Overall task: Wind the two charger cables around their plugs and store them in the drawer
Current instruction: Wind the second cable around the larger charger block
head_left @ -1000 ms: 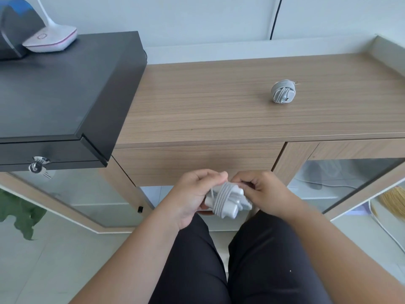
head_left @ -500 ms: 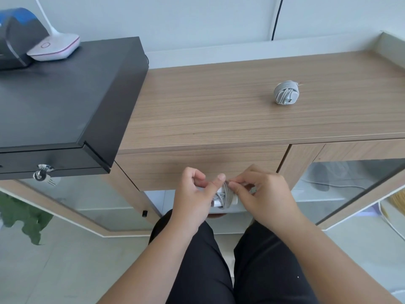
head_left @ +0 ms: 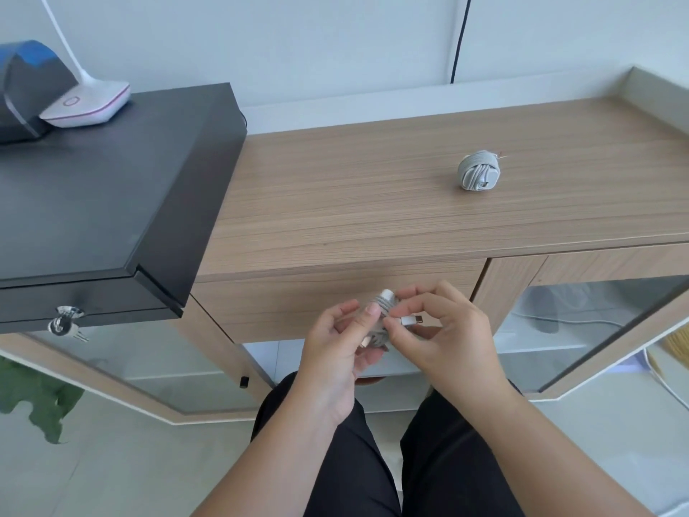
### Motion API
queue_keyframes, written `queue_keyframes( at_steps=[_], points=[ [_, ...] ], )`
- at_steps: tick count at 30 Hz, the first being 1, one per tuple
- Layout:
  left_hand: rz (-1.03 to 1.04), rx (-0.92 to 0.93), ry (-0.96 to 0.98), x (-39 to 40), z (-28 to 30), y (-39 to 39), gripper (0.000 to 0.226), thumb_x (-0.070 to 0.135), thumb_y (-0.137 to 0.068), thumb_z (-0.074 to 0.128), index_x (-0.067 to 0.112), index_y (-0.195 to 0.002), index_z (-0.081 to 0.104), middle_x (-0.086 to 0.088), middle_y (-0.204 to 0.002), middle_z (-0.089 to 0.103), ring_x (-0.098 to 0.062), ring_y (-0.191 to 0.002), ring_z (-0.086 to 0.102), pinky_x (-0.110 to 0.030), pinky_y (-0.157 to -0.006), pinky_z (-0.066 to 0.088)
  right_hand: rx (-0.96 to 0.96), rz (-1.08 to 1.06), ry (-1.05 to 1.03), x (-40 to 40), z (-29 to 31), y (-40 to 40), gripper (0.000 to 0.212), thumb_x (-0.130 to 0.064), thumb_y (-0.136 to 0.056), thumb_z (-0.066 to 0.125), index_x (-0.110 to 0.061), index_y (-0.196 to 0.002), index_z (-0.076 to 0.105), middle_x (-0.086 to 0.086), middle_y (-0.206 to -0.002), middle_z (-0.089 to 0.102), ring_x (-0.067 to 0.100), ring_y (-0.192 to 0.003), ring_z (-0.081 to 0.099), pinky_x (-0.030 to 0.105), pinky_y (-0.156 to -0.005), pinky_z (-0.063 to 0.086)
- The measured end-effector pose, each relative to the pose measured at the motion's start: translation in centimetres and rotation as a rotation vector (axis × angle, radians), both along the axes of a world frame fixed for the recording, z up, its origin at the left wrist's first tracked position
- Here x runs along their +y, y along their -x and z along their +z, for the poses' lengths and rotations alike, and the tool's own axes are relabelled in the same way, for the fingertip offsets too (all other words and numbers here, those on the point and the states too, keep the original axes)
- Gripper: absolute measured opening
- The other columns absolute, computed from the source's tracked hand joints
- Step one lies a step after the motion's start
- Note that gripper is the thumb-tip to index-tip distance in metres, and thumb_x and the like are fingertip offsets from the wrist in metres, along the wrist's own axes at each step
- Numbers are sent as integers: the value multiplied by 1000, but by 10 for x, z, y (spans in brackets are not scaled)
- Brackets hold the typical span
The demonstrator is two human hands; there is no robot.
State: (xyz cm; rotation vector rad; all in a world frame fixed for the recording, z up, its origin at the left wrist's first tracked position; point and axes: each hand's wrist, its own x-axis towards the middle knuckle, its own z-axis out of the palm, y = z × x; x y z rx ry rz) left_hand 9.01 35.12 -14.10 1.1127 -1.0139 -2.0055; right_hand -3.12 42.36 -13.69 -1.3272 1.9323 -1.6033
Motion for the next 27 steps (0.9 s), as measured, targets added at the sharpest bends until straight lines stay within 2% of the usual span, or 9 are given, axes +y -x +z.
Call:
queue_keyframes(
  at_steps=[3, 7, 11, 15, 18, 20, 24, 27],
  points=[
    [-236, 53, -26, -4, 2, -9, 52, 30, -78, 72, 15, -126, 61, 0, -96, 70, -8, -79, 67, -22, -64, 54, 78, 126, 67, 0, 6, 11, 14, -5, -74, 79, -16, -81, 74, -10, -97, 69, 3, -96, 66, 20, -69, 57],
    [-347, 142, 1, -4, 4, -15, 36, 27, -82, 69, 12, -115, 69, -4, -92, 71, -10, -77, 68, -21, -66, 55, 12, 293, 59, 2, 11, 25, 11, -5, -78, 76, -13, -84, 74, -5, -101, 70, 11, -102, 66, 27, -73, 59],
    [-393, 183, 32, -5, 1, -14, 62, 39, -70, 82, 14, -124, 65, -5, -103, 70, -14, -93, 66, -19, -71, 54, -83, 317, 80, 1, 6, 28, 11, -2, -82, 72, -10, -89, 72, -1, -103, 69, 18, -107, 65, 32, -74, 60],
    [-384, 225, 25, 0, 2, -13, 70, 35, -63, 88, 24, -128, 63, 0, -104, 68, -5, -84, 65, -18, -69, 55, -170, 233, 91, 2, 0, 28, 10, -4, -85, 69, -13, -89, 71, -2, -103, 70, 18, -107, 65, 33, -78, 59],
    [-326, 156, 94, 5, 2, -9, 77, 40, -58, 90, 39, -129, 58, 4, -107, 70, -7, -85, 65, -22, -63, 53, -226, 224, 99, 4, -3, 29, 7, -10, -88, 65, -16, -91, 68, 0, -101, 68, 21, -105, 64, 35, -76, 59],
    [-337, 124, 134, 8, 4, -8, 77, 46, -57, 89, 45, -127, 57, 7, -110, 69, -9, -87, 65, -26, -66, 53, -246, 245, 95, 5, -5, 28, 6, -15, -89, 63, -19, -92, 66, 1, -101, 67, 23, -103, 64, 39, -77, 59],
    [-325, 158, 165, 9, 5, -8, 74, 46, -57, 89, 39, -124, 59, 3, -122, 68, -18, -110, 66, -33, -82, 54, -413, 319, 122, 8, -4, 26, 6, -14, -90, 57, -16, -92, 63, 6, -105, 68, 26, -101, 66, 40, -84, 57],
    [-265, 225, 161, 12, 3, -6, 72, 38, -57, 91, 32, -123, 61, -3, -126, 66, -23, -113, 64, -33, -82, 54, -432, 335, 130, 9, -3, 25, 7, -14, -91, 55, -13, -93, 61, 11, -107, 69, 30, -101, 67, 48, -85, 56]
  ],
)
